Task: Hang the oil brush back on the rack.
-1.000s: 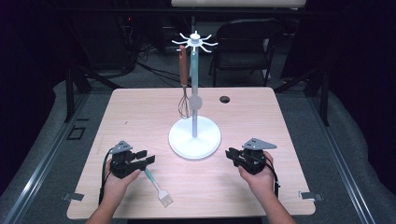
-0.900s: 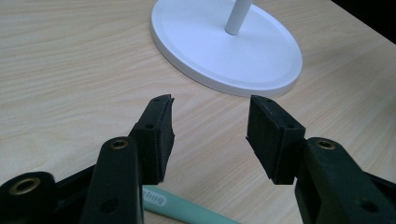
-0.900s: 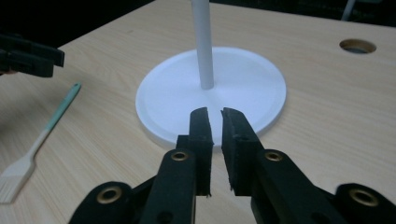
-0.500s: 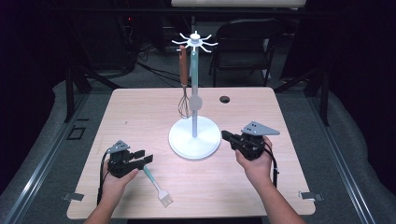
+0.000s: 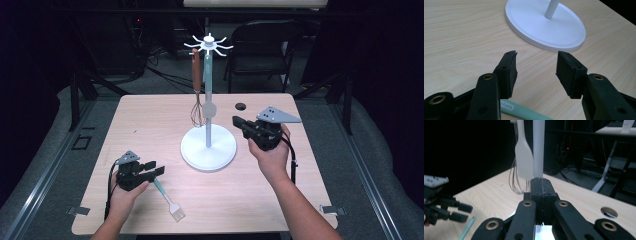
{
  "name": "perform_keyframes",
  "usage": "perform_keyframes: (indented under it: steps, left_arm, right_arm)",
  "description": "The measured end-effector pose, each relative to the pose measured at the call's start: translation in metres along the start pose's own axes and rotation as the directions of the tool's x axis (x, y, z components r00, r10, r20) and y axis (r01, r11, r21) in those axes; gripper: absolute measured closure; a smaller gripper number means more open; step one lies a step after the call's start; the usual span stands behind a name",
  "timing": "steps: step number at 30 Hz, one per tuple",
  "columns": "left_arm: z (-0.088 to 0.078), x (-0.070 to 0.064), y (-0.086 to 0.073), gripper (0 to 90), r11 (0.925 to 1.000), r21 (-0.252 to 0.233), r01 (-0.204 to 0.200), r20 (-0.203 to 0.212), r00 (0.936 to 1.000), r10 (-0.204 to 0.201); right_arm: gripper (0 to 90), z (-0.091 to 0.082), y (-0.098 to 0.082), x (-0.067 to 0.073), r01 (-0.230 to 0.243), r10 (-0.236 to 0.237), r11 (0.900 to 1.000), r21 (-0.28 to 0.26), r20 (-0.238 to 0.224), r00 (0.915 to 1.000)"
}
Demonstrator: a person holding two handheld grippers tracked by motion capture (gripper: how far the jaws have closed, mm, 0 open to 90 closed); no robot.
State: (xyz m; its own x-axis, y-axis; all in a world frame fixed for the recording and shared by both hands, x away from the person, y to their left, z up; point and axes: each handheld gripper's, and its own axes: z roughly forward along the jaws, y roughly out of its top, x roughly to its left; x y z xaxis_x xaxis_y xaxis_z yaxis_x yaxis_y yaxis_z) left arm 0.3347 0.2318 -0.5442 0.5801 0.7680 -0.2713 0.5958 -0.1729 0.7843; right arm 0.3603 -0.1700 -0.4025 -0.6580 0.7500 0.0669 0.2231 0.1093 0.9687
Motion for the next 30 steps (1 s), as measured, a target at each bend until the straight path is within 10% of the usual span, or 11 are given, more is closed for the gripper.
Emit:
perform_keyframes:
  steps: [30]
  left_arm:
    - [0.002, -0.001, 0.000, 50.8, 1.0000, -0.005, -0.003, 0.000, 1.0000, 0.003]
  right_arm:
    - [90.0, 0.007, 0.104, -0.006, 0.035, -0.033, 0.991, -0.129, 0.025, 0.9992]
